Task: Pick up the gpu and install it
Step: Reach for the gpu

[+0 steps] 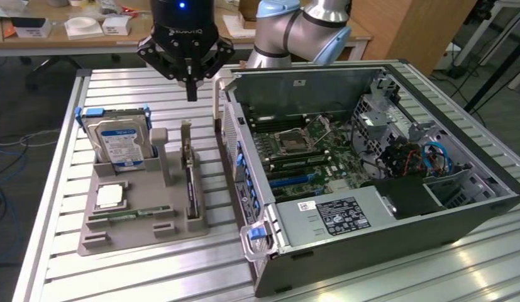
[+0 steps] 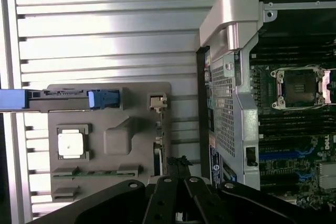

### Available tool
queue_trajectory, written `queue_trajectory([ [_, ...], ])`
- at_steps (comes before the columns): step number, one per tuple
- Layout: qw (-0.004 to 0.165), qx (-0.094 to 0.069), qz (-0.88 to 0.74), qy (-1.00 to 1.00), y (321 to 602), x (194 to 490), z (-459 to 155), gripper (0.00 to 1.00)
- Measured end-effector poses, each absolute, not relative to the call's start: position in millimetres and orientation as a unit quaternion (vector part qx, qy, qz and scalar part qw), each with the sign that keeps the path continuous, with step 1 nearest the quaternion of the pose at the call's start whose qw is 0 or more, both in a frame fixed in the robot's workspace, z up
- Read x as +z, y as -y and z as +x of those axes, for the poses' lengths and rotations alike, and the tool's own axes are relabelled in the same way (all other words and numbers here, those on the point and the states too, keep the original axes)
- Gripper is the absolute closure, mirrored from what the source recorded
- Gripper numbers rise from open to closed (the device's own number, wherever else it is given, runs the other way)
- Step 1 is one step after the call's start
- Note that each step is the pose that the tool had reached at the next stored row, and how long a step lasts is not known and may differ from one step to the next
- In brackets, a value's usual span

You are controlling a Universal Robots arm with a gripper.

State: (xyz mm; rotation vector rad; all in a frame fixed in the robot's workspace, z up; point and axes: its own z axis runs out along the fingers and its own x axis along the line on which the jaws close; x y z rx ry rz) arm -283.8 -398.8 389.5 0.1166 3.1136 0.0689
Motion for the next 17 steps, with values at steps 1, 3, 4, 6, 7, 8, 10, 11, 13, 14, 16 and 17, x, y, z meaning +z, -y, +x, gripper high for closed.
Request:
queue_trajectory([
  [1, 0.012, 0.022, 0.037, -0.999, 399, 389, -285, 0.89],
  [3, 0.013, 0.022, 0.037, -0.999, 399, 389, -287, 0.89],
  [4, 0.012, 0.022, 0.037, -0.999, 399, 389, -288, 0.89],
  [6, 0.013, 0.022, 0.037, -0.999, 399, 389, -290, 0.89],
  [7, 0.012, 0.022, 0.037, -0.999, 399, 389, -292, 0.89],
  [8, 0.012, 0.022, 0.037, -0.999, 399, 389, -293, 0.89],
  [10, 0.012, 0.022, 0.037, -0.999, 399, 389, -296, 0.89],
  [11, 0.013, 0.022, 0.037, -0.999, 399, 389, -297, 0.89],
  [13, 0.012, 0.022, 0.037, -0.999, 399, 389, -299, 0.89],
  [14, 0.012, 0.022, 0.037, -0.999, 399, 389, -300, 0.89],
  [16, 0.012, 0.022, 0.037, -0.999, 399, 389, -301, 0.89],
  [17, 0.013, 0.022, 0.037, -0.999, 399, 389, -301, 0.89],
])
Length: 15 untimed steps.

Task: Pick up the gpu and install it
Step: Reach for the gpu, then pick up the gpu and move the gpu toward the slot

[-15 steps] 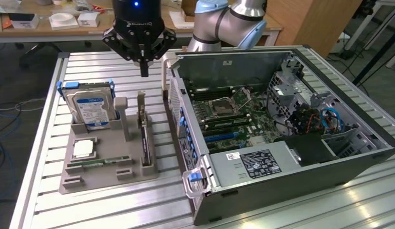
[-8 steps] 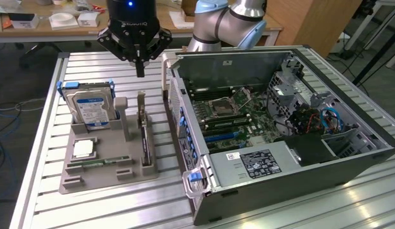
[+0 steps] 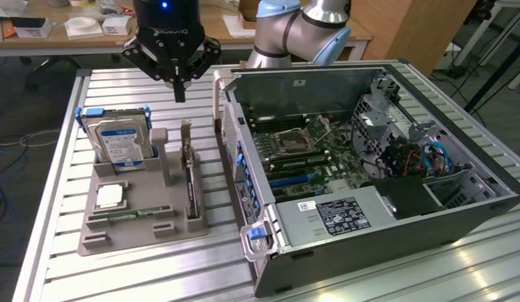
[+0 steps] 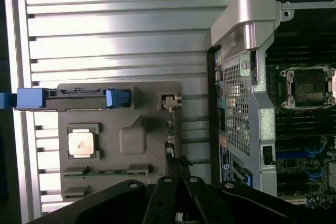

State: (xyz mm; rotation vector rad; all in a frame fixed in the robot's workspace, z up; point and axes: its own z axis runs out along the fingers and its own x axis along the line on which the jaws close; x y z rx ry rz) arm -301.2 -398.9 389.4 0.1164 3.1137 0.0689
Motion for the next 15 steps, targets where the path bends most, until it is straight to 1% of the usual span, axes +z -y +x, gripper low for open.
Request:
queue_trajectory([
  [15, 0.012, 0.022, 0.037, -0.999, 398.8, 384.5, -301.3, 0.89],
])
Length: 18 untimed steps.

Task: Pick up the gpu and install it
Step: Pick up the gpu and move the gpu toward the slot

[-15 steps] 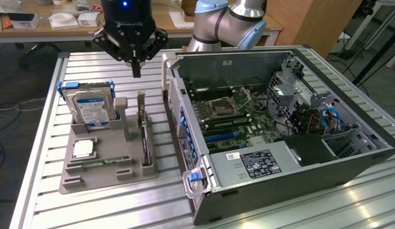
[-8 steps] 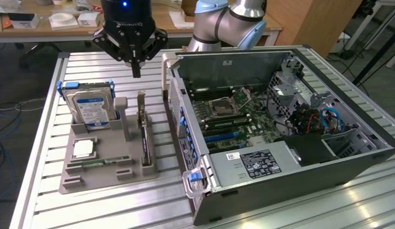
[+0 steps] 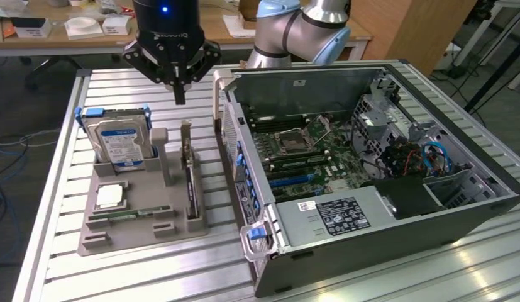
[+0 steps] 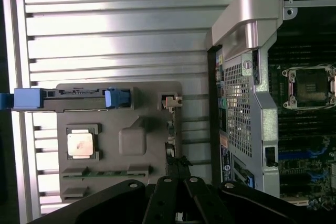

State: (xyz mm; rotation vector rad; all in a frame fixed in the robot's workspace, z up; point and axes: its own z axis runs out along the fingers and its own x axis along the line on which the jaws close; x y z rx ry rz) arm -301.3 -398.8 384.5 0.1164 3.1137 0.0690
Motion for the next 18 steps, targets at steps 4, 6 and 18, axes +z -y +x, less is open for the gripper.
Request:
queue_trajectory([
  [4, 0.012, 0.022, 0.037, -0.999, 398.8, 381.6, -301.3, 0.89],
  [6, 0.012, 0.022, 0.037, -0.999, 398.8, 380.5, -301.3, 0.89],
  [18, 0.013, 0.022, 0.037, -0.999, 398.8, 378.4, -301.3, 0.89],
])
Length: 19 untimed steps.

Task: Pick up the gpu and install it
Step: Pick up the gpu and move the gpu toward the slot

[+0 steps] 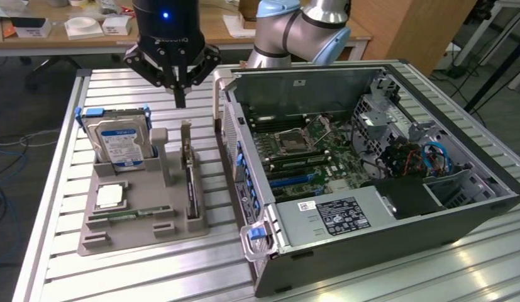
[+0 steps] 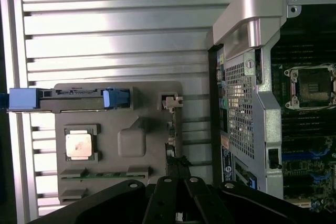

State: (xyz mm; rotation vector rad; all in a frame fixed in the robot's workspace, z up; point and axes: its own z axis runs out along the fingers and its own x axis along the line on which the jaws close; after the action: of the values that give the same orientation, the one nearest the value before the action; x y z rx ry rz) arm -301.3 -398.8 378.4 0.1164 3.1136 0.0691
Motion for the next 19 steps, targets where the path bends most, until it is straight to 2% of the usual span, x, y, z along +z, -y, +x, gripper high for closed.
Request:
queue_trajectory([
  [19, 0.012, 0.022, 0.037, -0.999, 398.9, 372.0, -301.3, 0.89],
])
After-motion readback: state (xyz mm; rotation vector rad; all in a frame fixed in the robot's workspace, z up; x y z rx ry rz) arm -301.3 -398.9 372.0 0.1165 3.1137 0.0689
